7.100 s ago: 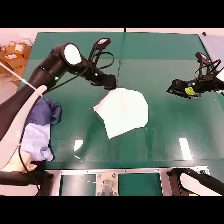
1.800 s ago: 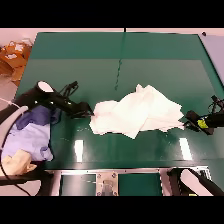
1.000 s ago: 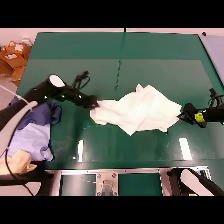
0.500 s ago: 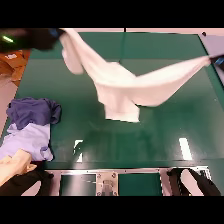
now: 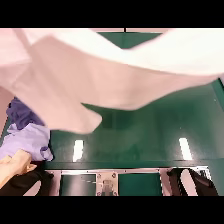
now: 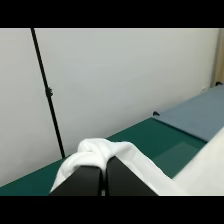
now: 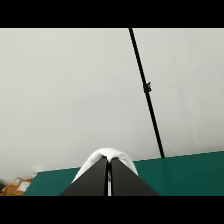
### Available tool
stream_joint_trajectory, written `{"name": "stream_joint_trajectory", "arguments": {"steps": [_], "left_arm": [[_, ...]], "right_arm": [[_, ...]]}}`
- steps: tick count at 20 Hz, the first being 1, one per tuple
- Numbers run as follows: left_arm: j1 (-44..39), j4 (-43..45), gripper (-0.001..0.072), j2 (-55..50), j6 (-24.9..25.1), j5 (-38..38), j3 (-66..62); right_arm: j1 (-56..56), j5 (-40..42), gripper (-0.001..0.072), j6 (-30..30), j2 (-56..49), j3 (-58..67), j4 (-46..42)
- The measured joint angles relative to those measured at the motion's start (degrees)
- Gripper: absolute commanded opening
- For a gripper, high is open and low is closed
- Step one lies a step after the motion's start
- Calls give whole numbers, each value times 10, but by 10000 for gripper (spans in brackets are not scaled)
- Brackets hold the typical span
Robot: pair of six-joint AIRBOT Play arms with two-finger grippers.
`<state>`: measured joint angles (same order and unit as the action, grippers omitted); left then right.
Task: Fold the shirts.
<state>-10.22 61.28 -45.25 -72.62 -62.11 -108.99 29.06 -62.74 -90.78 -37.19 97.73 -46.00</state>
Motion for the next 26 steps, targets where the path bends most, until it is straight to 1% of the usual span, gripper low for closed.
{"name": "stream_joint_trajectory", "arguments": {"steps": [4,7,9,11,15,16,17,18,19,21,22,23,24,26], "left_arm": [[0,36,24,-74,-6,-63,-12],[0,44,24,-185,-5,-98,-15],[1,41,24,-280,4,-115,-15],[0,19,25,-382,21,-121,-16],[0,-22,30,-556,30,-118,-16],[1,-30,330,-588,28,-116,-16],[1,-33,631,-611,23,-116,-16],[1,-34,658,-629,16,-115,-16],[3,-33,657,-639,5,-117,-16],[12,-23,644,-648,-8,-138,-22],[18,-13,347,-649,-18,-160,-27],[26,-5,26,-649,-26,-183,-32],[34,0,24,-649,-32,-204,-38],[49,7,23,-649,-40,-245,-46]], "right_arm": [[0,7,14,0,-23,-62,-18],[-4,27,14,24,-69,-154,-24],[-17,54,14,47,-117,-222,-24],[-39,91,14,72,-181,-280,-25],[-79,158,16,105,-337,-329,-25],[-85,170,39,110,-373,-332,-25],[-89,178,202,114,-403,-335,-24],[-91,184,349,119,-429,-337,-25],[-91,185,375,126,-447,-338,-26],[-76,170,375,140,-467,-331,-30],[-61,152,365,145,-471,-324,-37],[-45,128,364,149,-472,-319,-41],[-24,99,364,151,-469,-315,-48],[18,45,285,155,-456,-317,-61]]}}
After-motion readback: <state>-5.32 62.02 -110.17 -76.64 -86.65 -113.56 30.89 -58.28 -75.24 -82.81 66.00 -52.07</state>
